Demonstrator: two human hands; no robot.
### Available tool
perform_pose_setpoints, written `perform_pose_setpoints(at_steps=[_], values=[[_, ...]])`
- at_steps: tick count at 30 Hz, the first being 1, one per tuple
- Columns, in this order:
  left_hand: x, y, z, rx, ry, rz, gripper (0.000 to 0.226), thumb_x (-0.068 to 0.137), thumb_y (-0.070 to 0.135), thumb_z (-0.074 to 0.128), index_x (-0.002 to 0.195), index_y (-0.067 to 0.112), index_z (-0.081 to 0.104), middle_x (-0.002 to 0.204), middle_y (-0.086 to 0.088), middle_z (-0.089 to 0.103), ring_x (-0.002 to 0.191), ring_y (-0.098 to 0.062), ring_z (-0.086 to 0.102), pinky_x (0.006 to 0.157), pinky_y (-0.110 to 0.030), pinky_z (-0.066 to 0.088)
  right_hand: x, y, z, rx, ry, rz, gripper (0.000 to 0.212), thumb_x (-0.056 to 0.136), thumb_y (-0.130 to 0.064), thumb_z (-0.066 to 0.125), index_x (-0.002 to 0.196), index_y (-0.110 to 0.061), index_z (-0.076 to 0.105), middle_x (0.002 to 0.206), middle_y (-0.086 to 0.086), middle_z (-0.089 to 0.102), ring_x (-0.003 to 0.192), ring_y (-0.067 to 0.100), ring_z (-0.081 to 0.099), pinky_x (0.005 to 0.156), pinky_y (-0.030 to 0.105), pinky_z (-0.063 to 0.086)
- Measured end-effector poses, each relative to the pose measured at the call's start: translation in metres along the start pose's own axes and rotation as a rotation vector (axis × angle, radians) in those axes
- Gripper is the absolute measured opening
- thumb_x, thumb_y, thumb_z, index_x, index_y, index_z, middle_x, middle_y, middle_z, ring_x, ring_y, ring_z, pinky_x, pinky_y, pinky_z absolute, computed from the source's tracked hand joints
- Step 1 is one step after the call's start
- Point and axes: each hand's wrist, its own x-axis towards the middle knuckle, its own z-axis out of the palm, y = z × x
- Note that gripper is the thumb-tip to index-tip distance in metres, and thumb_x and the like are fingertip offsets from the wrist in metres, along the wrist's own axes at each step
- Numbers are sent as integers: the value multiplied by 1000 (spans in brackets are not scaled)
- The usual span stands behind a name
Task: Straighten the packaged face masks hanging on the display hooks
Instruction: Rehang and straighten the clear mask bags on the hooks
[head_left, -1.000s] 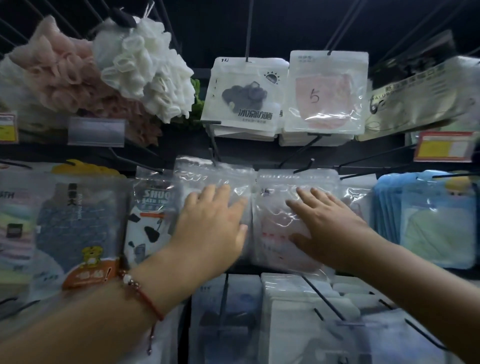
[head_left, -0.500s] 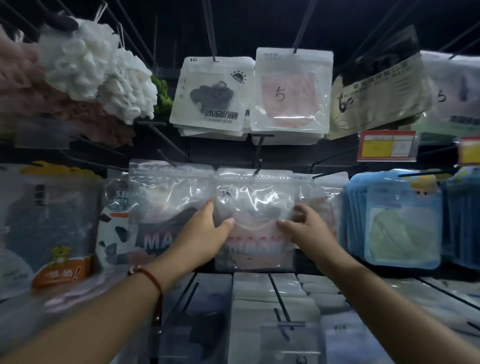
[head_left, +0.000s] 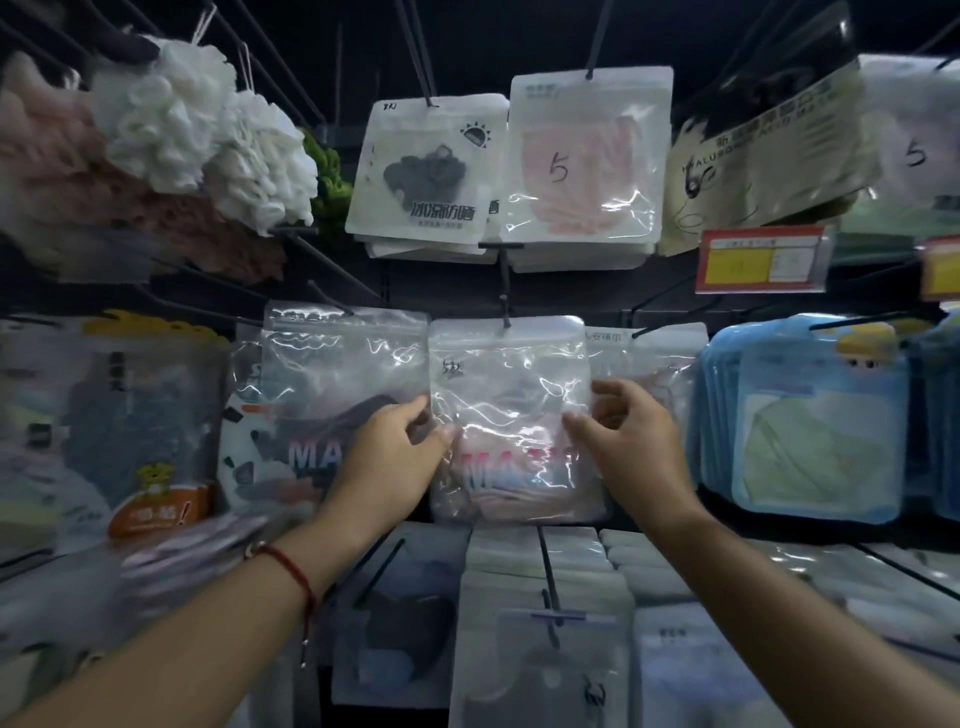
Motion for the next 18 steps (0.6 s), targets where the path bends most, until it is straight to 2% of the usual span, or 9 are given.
perform_pose_setpoints(at_steps=[3,6,11,13,15,18], values=[[-1,1,0,-31,33,0,54,93,34,68,140,11,54,135,0,59,117,-11,56,99,-26,42,1,-5,-6,-17,17,-35,43,86,-24,73,125,-27,55,96,-5,62,88,7,62,67,16,54],[-3,2,0,-48,73,7,49,92,31,69,135,9,60,120,4,63,107,-9,58,93,-24,42,0,-9,-10,-49,21,-49,38,86,-25,74,119,-28,55,95,-8,62,87,6,61,73,24,57],[-5,0,-5,-279,86,-55,34,89,32,72,120,21,67,95,0,74,90,-19,71,89,-44,59,-4,-9,-14,-191,52,-152,42,82,-33,76,119,-24,59,101,-11,62,92,7,60,83,35,57],[-7,0,-7,-325,74,-39,29,91,23,70,119,28,64,88,-5,72,84,-21,72,80,-42,61,-8,-10,-15,-210,53,-208,43,82,-35,76,119,-24,59,103,-12,61,94,6,59,83,35,56],[-10,1,-8,-362,79,-13,24,92,18,69,114,26,65,83,-6,72,76,-19,70,73,-40,61,-11,-10,-16,-190,46,-238,40,82,-33,75,118,-26,58,99,-13,59,92,5,58,81,32,56],[-14,3,-10,-402,86,0,13,92,15,70,102,22,68,83,-9,73,71,-16,69,68,-35,60,-13,-14,-17,-26,6,-172,31,82,-20,76,106,-25,57,91,-5,61,83,10,60,74,29,57]])
